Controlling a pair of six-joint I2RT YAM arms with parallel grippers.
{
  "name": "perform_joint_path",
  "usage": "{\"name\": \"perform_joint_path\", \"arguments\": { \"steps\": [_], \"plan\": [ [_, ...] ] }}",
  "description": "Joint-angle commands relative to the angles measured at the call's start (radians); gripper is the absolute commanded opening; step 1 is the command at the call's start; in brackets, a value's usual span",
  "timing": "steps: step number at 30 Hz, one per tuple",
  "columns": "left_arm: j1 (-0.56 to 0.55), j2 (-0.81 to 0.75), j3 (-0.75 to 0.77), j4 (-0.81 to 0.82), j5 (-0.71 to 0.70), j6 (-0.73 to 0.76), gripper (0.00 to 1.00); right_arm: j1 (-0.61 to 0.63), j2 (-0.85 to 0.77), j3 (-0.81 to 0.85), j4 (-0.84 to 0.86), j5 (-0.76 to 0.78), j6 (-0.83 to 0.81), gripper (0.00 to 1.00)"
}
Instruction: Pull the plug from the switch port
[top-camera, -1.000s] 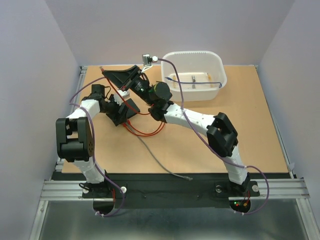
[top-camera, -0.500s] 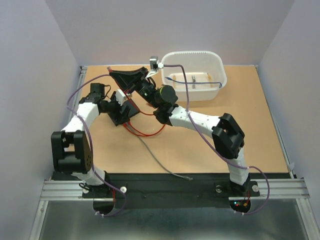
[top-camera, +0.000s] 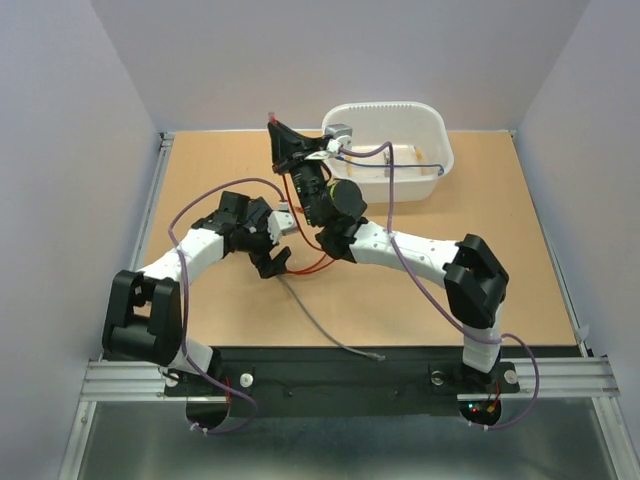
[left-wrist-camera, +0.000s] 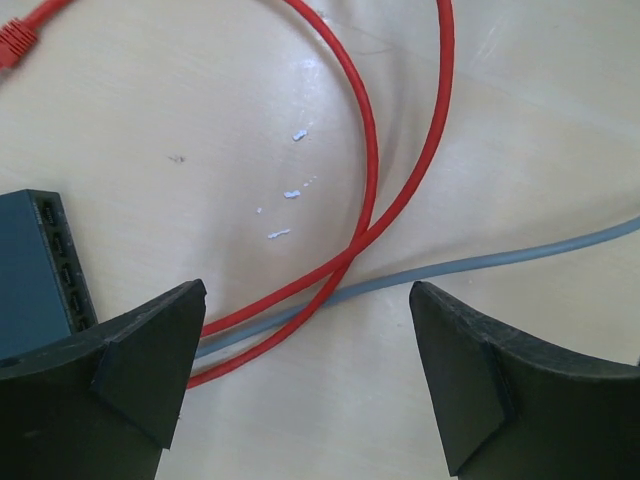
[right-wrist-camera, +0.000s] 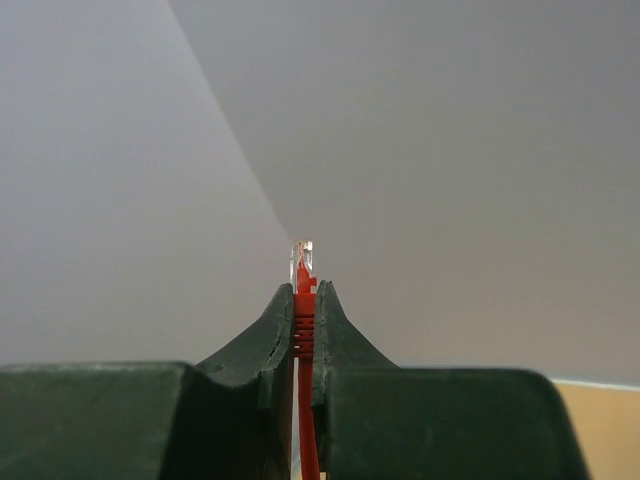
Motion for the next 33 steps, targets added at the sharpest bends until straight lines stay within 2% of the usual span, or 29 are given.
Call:
{"name": "perform_joint_path", "arguments": {
  "steps": [1, 8, 14, 19, 21, 22, 23, 25, 26, 28, 29, 30, 33],
  "plan": [
    [-0.066, 0.052, -0.019, 0.147, -0.117, -0.043, 0.95, 0.005, -0.093, -0.025, 0.058, 0.163, -0.180, 0.00],
    [-0.121, 0.171, 0.024, 0.198, -0.183, -0.067, 0.95, 0.003, -0.132, -0.079, 0.108, 0.275, -0.315, 0.00],
    [-0.132, 0.198, 0.030, 0.208, -0.172, -0.084, 0.95, 0.002, -0.162, -0.100, 0.133, 0.268, -0.355, 0.00],
    [-0.132, 0.155, 0.033, 0.184, -0.180, -0.089, 0.95, -0.063, -0.181, -0.066, 0.136, 0.147, -0.357, 0.00],
    [-0.131, 0.143, 0.050, 0.163, -0.198, -0.106, 0.95, -0.147, -0.186, -0.042, 0.130, 0.018, -0.283, 0.00],
    [-0.131, 0.132, 0.074, 0.141, -0.217, -0.113, 0.95, -0.181, -0.182, -0.008, 0.121, -0.087, -0.210, 0.00],
    [-0.129, 0.126, 0.087, 0.130, -0.221, -0.120, 0.95, -0.249, -0.158, 0.022, 0.106, -0.134, -0.171, 0.00],
    [-0.118, 0.114, 0.124, 0.097, -0.223, -0.132, 0.95, -0.310, -0.114, 0.094, 0.072, -0.241, -0.122, 0.01],
    [-0.114, 0.109, 0.134, 0.087, -0.211, -0.130, 0.95, -0.357, -0.085, 0.177, 0.067, -0.281, -0.095, 0.00],
    [-0.109, 0.096, 0.160, 0.066, -0.192, -0.132, 0.95, -0.391, 0.035, 0.283, 0.066, -0.364, -0.110, 0.00],
    [-0.109, 0.092, 0.168, 0.055, -0.186, -0.132, 0.95, -0.417, 0.076, 0.417, 0.064, -0.372, -0.137, 0.00],
    [-0.109, 0.089, 0.174, 0.055, -0.179, -0.132, 0.95, -0.426, 0.133, 0.418, 0.061, -0.372, -0.148, 0.00],
    [-0.109, 0.088, 0.196, 0.040, -0.166, -0.141, 0.95, -0.468, 0.368, 0.811, -0.037, -0.352, -0.173, 0.00]
  ]
}}
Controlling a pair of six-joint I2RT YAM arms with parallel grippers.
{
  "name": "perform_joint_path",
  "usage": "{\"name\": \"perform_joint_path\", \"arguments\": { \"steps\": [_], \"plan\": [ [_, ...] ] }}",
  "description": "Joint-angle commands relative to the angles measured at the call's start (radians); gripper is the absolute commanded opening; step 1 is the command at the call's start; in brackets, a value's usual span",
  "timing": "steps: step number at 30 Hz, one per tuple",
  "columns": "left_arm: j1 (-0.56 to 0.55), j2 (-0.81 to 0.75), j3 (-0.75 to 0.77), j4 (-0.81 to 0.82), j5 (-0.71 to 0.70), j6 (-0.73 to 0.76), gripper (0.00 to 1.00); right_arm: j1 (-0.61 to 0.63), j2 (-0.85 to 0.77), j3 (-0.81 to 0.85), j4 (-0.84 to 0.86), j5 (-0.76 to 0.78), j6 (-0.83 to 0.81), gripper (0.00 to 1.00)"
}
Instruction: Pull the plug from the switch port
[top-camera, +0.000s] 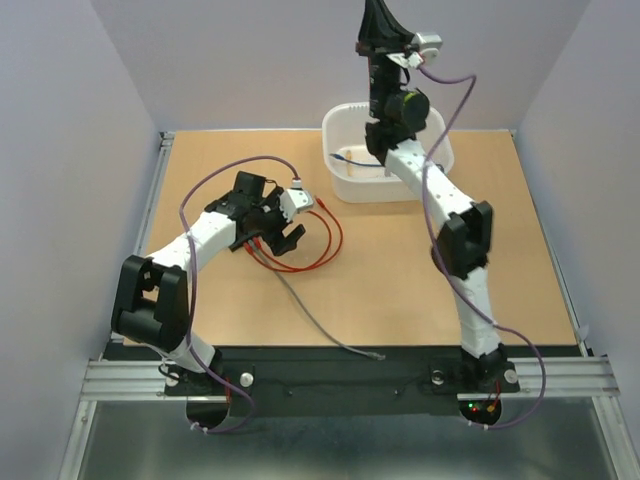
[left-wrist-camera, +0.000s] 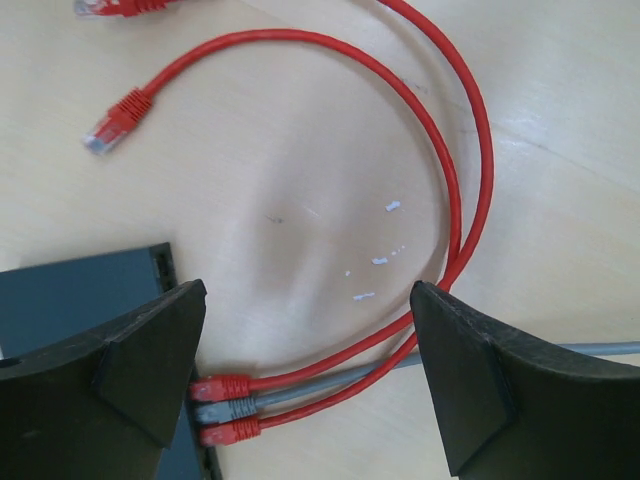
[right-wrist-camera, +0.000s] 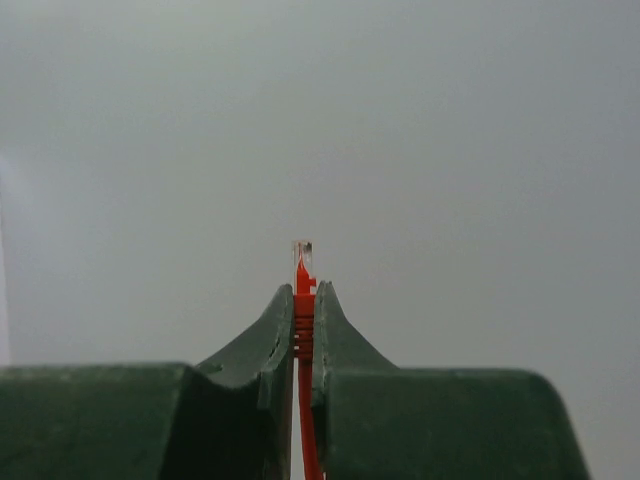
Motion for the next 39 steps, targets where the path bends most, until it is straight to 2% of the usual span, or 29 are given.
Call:
{"name": "perform_joint_path", "arguments": {
  "steps": [1, 3, 4, 6, 7, 10, 13, 18, 25, 26, 29, 30, 33, 39],
  "plan": [
    [0.003, -0.037, 0.047, -0.052, 0.035, -0.022, 0.95, -0.020, 0.315, 0.504, -0.156, -0.081, -0.012, 0.00],
    [0.004, -0.042, 0.044, -0.052, 0.038, -0.022, 0.95, -0.073, 0.411, 0.653, -0.146, -0.089, 0.029, 0.00],
    [0.004, -0.043, 0.042, -0.049, 0.035, -0.025, 0.95, -0.090, 0.422, 0.654, -0.117, -0.072, 0.035, 0.00],
    [0.004, -0.043, 0.042, -0.046, 0.040, -0.031, 0.95, -0.161, 0.361, 0.461, -0.070, -0.072, 0.102, 0.00],
    [0.004, -0.045, 0.038, -0.045, 0.040, -0.032, 0.95, -0.184, 0.355, 0.415, -0.059, -0.075, 0.130, 0.00],
    [0.004, -0.045, 0.030, -0.035, 0.058, -0.037, 0.95, -0.245, 0.414, 0.376, -0.080, -0.136, 0.204, 0.00],
    [0.004, -0.037, 0.041, -0.034, 0.057, -0.045, 0.95, -0.246, 0.448, 0.330, -0.218, -0.283, 0.196, 0.00],
    [0.004, -0.039, 0.047, -0.042, 0.054, -0.046, 0.95, -0.244, 0.447, 0.139, -0.237, -0.291, 0.227, 0.00],
    [0.006, -0.056, 0.053, -0.048, 0.038, -0.046, 0.95, -0.244, 0.396, -0.046, -0.292, -0.276, 0.259, 0.01],
    [0.004, -0.060, 0.056, -0.049, 0.034, -0.048, 0.96, -0.244, 0.373, -0.078, -0.298, -0.286, 0.276, 0.23],
    [0.006, -0.082, 0.070, -0.060, 0.023, -0.049, 0.97, -0.246, 0.335, -0.104, -0.344, -0.309, 0.308, 0.53],
    [0.004, -0.089, 0.073, -0.060, 0.015, -0.051, 0.97, -0.244, 0.300, -0.115, -0.359, -0.315, 0.339, 0.68],
    [0.012, -0.105, 0.082, -0.058, -0.009, -0.058, 0.98, -0.244, 0.220, -0.165, -0.384, -0.329, 0.386, 0.80],
    [0.041, -0.117, 0.104, -0.072, -0.023, -0.066, 0.98, -0.229, 0.090, -0.214, -0.424, -0.363, 0.431, 0.87]
  ]
}}
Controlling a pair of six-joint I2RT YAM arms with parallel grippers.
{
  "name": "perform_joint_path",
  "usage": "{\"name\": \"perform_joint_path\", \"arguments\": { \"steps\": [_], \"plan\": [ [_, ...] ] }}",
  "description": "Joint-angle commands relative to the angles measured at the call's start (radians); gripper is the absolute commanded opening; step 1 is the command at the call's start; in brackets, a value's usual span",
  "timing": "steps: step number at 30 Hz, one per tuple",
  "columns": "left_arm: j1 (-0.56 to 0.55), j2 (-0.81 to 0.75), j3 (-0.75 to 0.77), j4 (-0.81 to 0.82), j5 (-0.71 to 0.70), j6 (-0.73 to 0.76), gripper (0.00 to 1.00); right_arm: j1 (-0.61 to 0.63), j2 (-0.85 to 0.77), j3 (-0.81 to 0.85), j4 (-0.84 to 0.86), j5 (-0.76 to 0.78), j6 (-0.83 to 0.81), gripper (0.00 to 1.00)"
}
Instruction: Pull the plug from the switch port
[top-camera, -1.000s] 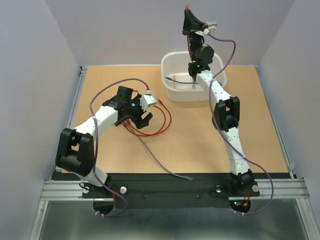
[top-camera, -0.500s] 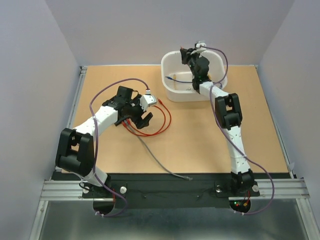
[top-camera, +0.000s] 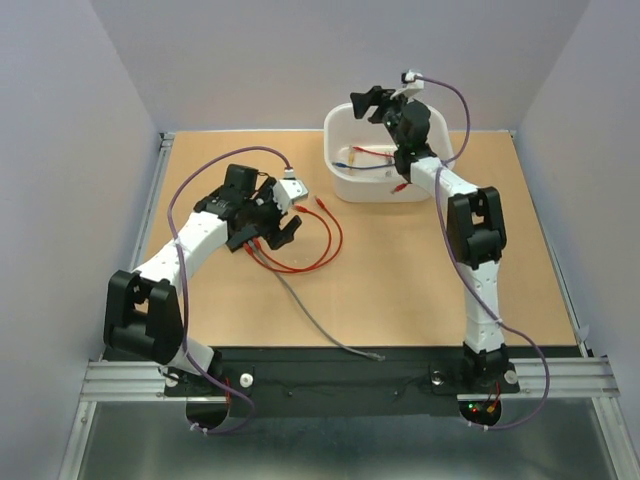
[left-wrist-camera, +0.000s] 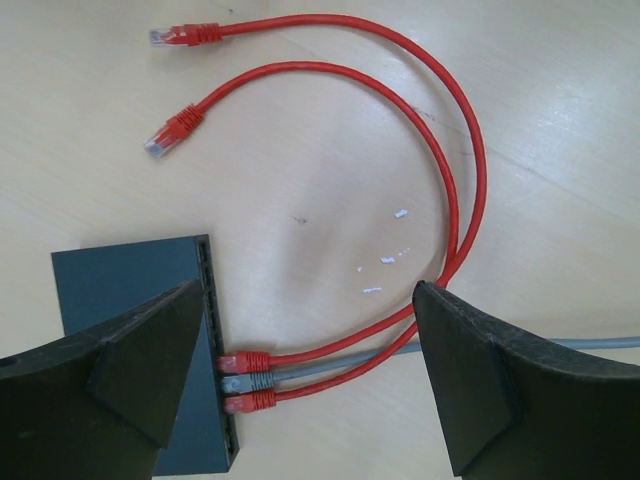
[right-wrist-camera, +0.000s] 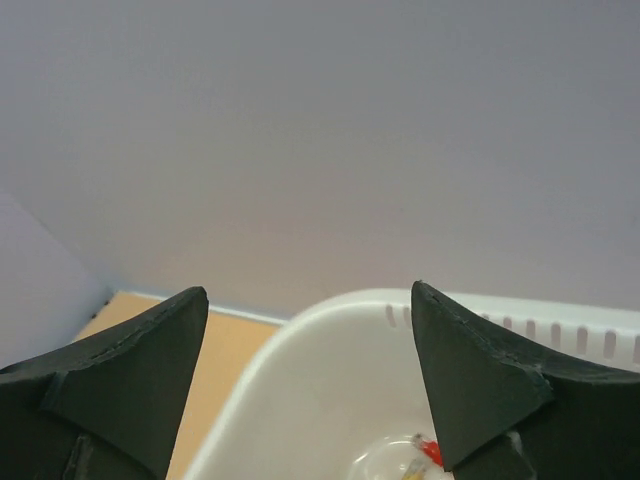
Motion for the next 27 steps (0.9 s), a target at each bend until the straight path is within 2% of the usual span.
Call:
{"name": "perform_joint_path", "arguments": {
  "steps": [1, 4, 5, 8, 10, 14, 18, 22, 27],
  "plan": [
    [0.037, -0.040, 0.058, -0.015, -0.014, -0.033, 0.98, 0.014, -0.185, -0.027, 0.008, -0.043, 0.060, 0.88],
    [0.121, -0.035, 0.073, -0.012, -0.014, -0.050, 0.98, 0.054, -0.254, -0.030, -0.111, -0.060, 0.063, 0.89],
    [0.149, -0.030, 0.082, -0.012, -0.013, -0.053, 0.98, 0.069, -0.298, -0.018, -0.221, -0.069, 0.063, 0.89],
    [0.285, -0.012, 0.105, -0.021, 0.013, -0.061, 0.98, 0.183, -0.383, -0.068, -0.396, -0.112, 0.037, 0.87],
    [0.371, 0.005, 0.107, -0.005, -0.005, -0.068, 0.97, 0.238, -0.433, -0.166, -0.402, -0.137, 0.041, 0.86],
    [0.430, 0.046, 0.088, 0.038, -0.092, -0.071, 0.96, 0.393, -0.490, -0.383, -0.400, -0.082, 0.132, 0.82],
    [0.450, 0.109, 0.075, 0.057, -0.100, -0.064, 0.96, 0.465, -0.458, -0.466, -0.397, -0.126, 0.257, 0.76],
    [0.473, 0.175, 0.073, 0.092, -0.103, -0.074, 0.96, 0.514, -0.368, -0.518, -0.370, -0.187, 0.348, 0.74],
    [0.474, 0.238, 0.082, 0.103, -0.094, -0.087, 0.96, 0.521, -0.276, -0.567, -0.235, -0.257, 0.501, 0.70]
  ]
}}
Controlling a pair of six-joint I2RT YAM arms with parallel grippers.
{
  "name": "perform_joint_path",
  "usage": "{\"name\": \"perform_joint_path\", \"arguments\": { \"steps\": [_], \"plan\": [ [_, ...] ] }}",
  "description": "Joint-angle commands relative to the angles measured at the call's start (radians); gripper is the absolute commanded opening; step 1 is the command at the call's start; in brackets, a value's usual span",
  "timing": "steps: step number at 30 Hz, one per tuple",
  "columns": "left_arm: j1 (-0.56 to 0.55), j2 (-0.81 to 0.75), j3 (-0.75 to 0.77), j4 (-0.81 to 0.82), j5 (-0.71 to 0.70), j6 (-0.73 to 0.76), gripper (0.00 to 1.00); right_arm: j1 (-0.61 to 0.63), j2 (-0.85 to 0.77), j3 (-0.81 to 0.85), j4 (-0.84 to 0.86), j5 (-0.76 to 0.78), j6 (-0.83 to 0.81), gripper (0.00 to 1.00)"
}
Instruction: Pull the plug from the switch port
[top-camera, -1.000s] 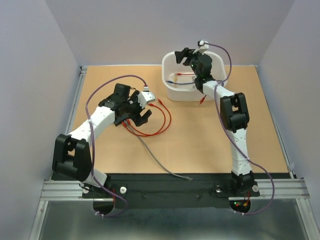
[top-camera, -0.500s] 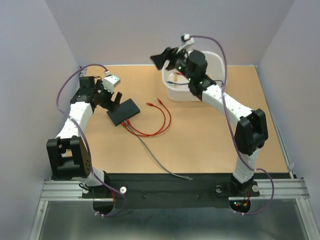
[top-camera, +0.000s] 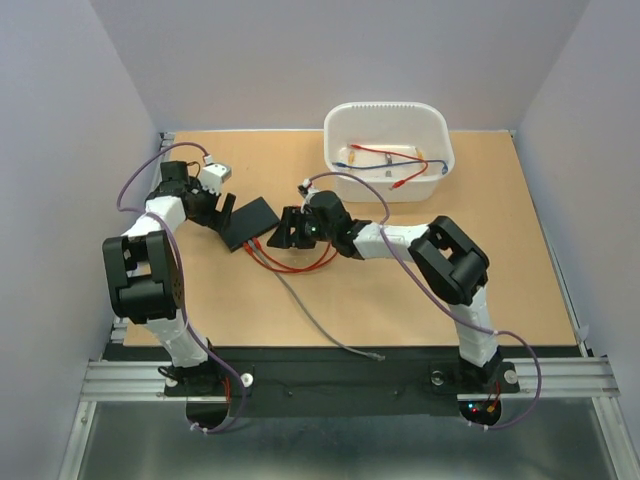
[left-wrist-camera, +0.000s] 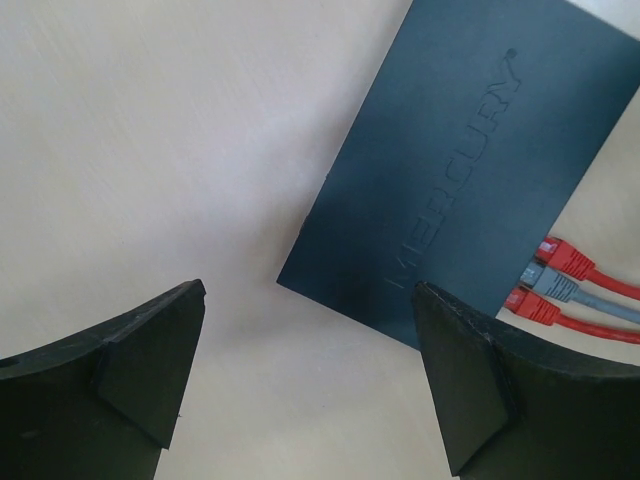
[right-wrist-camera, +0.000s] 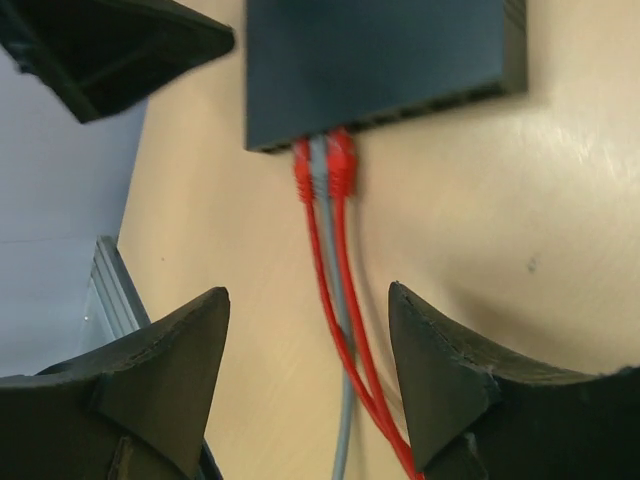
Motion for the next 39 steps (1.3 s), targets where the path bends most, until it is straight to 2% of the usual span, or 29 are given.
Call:
{"name": "perform_joint_path", "arguments": {
  "steps": [1, 5, 16, 28, 34, 39],
  "plan": [
    [0.007, 0.012, 0.012, 0.035, 0.012, -0.015, 0.96, 0.003, 0.040, -0.010, 0.144, -0.069, 0.159, 0.69],
    [0.007, 0.027, 0.001, 0.038, 0.013, -0.014, 0.95, 0.002, 0.161, 0.023, 0.213, -0.075, 0.234, 0.63],
    [0.005, 0.081, -0.024, 0.044, 0.053, -0.009, 0.93, 0.011, 0.348, 0.123, 0.261, 0.009, 0.385, 0.54],
    [-0.006, 0.075, -0.050, 0.043, 0.078, -0.003, 0.92, 0.014, 0.439, 0.117, 0.374, 0.112, 0.549, 0.46],
    [-0.013, 0.069, -0.051, 0.043, 0.082, -0.004, 0.92, 0.019, 0.467, 0.145, 0.393, 0.115, 0.553, 0.37],
    [-0.015, 0.069, -0.048, 0.044, 0.085, -0.007, 0.92, 0.022, 0.467, 0.131, 0.391, 0.126, 0.549, 0.36]
  ]
}}
